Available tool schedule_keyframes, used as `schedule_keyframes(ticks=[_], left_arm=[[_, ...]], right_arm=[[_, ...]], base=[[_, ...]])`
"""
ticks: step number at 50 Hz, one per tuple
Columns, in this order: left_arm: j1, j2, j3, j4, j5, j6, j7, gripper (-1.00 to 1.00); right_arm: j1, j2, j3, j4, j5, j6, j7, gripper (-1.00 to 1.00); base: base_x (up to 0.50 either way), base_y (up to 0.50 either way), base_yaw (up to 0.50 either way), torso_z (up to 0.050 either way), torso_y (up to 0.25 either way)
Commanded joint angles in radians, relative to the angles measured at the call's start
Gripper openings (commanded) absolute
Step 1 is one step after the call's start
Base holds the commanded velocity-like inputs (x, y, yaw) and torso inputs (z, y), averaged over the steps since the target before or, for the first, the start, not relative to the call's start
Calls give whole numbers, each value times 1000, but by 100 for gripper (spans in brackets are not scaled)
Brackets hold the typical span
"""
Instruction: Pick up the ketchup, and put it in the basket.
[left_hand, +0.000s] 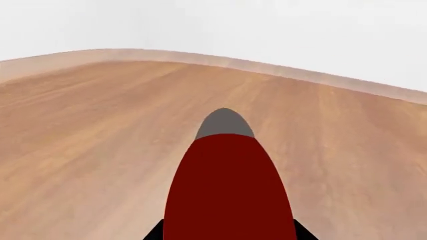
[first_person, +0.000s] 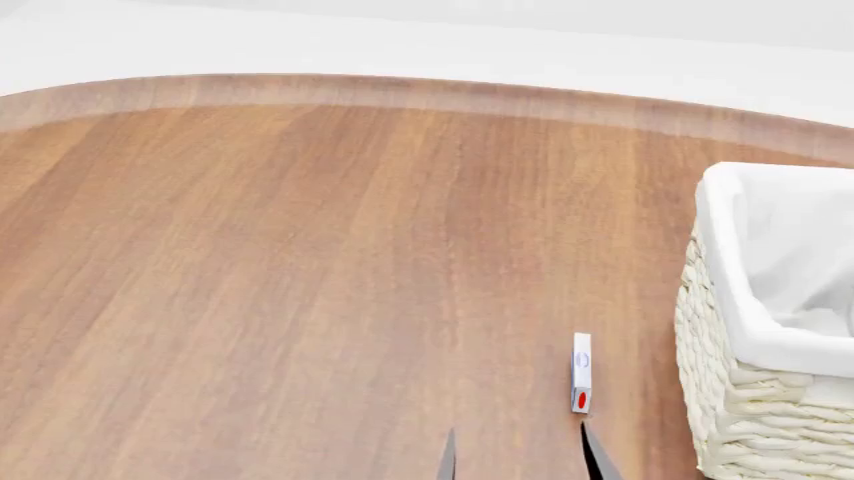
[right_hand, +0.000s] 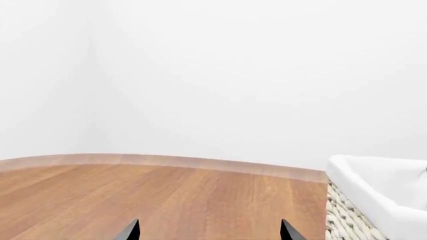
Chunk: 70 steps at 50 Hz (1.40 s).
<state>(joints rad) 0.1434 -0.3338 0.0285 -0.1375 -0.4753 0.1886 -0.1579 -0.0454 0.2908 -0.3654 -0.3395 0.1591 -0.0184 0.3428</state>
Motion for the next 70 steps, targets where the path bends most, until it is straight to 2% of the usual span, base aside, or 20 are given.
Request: schedule_keyframes(ticks=[1, 6, 16, 23, 32, 34, 40, 46, 47, 52, 57, 59, 61, 70], left_arm=[[-128, -63, 59, 372, -139, -374, -72, -100], [-270, -86, 80, 430, -229, -523, -97, -100], [-547, -107, 168, 453, -271, -731, -121, -100], [-752, -63, 216, 358, -334, -878, -123, -100], [-918, -7, 263, 247, -362, -966, -101, -100], [-959, -4, 309, 212, -337, -962, -49, -100], [-1068, 33, 320, 49, -388, -1000, 65, -100], [-1181, 58, 370, -118, -381, -978, 249, -100], [-1203, 58, 388, -146, -383, -972, 316, -100], [-1269, 83, 416, -266, -346, -931, 390, -100], [-1317, 86, 481, -340, -319, -917, 526, -100], [-1322, 88, 488, -352, -313, -907, 542, -100], [-1352, 97, 510, -413, -327, -915, 647, -100], [-1404, 119, 600, -558, -283, -883, 851, -100]], right_arm=[[-2, -15, 27, 8, -7, -16, -23, 100], [-2, -13, 26, 7, -6, -15, -22, 100], [1, -7, 26, 11, 0, -18, -21, 100], [4, -2, 25, 13, 4, -20, -23, 100], [-1, 4, 20, 2, 5, -19, -21, 100], [0, 5, 17, 3, 6, -18, -23, 100], [5, 5, 11, 13, 7, -23, -27, 100], [7, 7, 7, 17, 8, -23, -28, 100], [8, 7, 6, 19, 7, -23, -28, 100], [8, 8, 3, 20, 8, -24, -27, 100], [10, 9, 0, 22, 9, -23, -27, 100], [10, 9, -1, 22, 8, -22, -25, 100], [13, 9, -3, 29, 10, -25, -29, 100], [15, 11, -9, 34, 11, -25, -29, 100]], base=[[0, 0, 0, 0, 10], [0, 0, 0, 0, 0], [0, 0, 0, 0, 0], [0, 0, 0, 0, 0], [0, 0, 0, 0, 1], [0, 0, 0, 0, 0], [0, 0, 0, 0, 0], [0, 0, 0, 0, 0], [0, 0, 0, 0, 0], [0, 0, 0, 0, 2], [0, 0, 0, 0, 0], [0, 0, 0, 0, 0], [0, 0, 0, 0, 0], [0, 0, 0, 0, 0]])
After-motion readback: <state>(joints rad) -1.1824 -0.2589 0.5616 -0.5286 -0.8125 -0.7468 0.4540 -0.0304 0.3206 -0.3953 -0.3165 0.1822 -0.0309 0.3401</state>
